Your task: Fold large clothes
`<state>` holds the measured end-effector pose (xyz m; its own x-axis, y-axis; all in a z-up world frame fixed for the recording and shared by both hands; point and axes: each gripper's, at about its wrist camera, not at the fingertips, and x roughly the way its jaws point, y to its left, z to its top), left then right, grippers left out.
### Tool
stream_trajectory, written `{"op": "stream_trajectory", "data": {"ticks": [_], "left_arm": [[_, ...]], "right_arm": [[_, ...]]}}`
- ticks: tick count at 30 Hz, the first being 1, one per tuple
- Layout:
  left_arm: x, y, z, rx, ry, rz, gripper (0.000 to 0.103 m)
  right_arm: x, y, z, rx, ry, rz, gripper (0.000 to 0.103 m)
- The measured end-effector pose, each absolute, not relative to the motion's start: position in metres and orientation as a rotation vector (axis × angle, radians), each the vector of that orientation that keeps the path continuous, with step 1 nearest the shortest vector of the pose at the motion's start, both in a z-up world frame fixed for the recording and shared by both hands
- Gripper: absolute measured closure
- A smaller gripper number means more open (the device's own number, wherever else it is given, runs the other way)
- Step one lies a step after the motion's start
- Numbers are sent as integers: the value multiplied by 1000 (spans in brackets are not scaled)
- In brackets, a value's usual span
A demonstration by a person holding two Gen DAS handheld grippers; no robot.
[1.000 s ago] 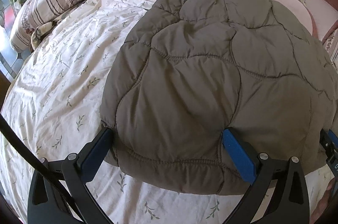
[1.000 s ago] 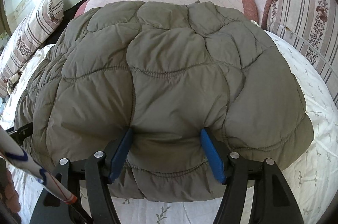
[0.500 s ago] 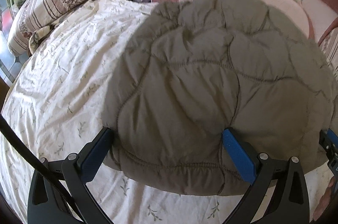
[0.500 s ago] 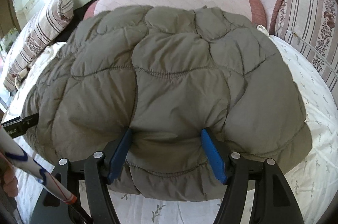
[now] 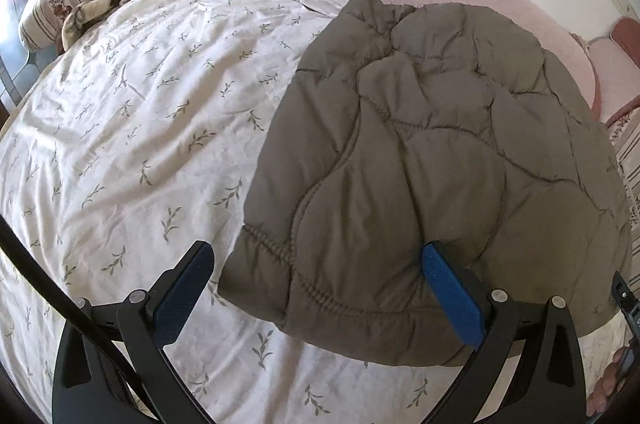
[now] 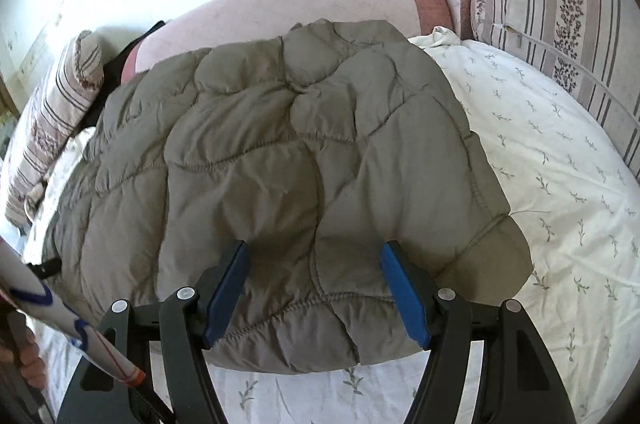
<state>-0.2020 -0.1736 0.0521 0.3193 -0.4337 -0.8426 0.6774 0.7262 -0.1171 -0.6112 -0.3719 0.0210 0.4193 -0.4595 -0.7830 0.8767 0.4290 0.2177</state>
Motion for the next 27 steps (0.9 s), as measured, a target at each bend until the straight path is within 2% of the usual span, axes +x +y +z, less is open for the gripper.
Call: {"op": "stream_trajectory", "data": {"ticks": [18,22,27], "left_arm": [[-181,-156,56,178,1059,-749,0],[-177,-158,44,149,1130,-757,0],[-184,-166,41,183,1102,-749,0]], "right_arm": [[-647,-384,39,766,620,-985,31],[-642,-383,32,731,676,-994,31],[-635,-381,25,674,734,-1006,31]]}}
